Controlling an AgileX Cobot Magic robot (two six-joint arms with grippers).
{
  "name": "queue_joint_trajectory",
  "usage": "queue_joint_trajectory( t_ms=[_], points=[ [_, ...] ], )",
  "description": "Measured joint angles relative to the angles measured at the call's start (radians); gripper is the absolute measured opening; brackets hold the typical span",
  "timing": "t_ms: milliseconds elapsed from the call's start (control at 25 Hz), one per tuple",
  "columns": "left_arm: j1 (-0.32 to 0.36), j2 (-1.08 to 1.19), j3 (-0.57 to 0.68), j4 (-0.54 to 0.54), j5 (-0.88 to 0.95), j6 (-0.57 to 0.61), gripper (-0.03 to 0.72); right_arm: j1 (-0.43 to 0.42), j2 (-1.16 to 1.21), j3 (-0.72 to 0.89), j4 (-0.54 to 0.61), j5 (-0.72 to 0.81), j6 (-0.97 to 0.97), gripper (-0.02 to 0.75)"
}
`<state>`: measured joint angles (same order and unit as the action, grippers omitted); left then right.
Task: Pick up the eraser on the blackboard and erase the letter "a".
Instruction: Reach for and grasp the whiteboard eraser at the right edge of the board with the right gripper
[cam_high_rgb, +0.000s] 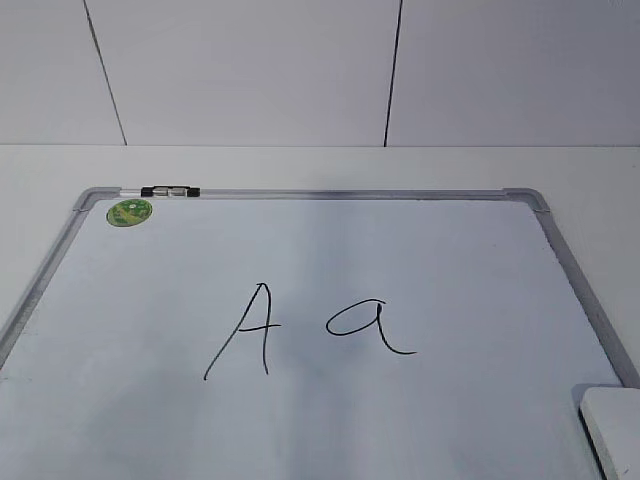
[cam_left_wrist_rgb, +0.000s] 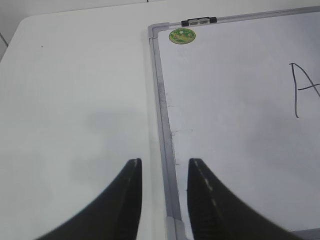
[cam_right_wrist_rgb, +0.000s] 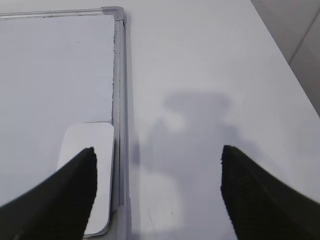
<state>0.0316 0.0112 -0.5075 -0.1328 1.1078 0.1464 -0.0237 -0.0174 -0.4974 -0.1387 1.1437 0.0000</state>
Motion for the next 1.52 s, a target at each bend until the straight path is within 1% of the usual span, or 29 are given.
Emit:
queue_joint_trajectory(
  t_ms=[1240, 1400, 1520],
  points=[
    [0.000, 0.000, 0.000, 0.000, 0.000, 0.000, 0.235, 0.000, 0.000, 0.000, 0.000, 0.000, 0.000, 0.592],
    [0.000, 0.000, 0.000, 0.000, 0.000, 0.000, 0.235, 0.000, 0.000, 0.000, 0.024, 0.000, 0.000, 0.592],
    [0.000, 0.000, 0.000, 0.000, 0.000, 0.000, 0.235, 0.000, 0.014, -0.030, 0.034, 0.000, 0.000, 0.592]
  ],
)
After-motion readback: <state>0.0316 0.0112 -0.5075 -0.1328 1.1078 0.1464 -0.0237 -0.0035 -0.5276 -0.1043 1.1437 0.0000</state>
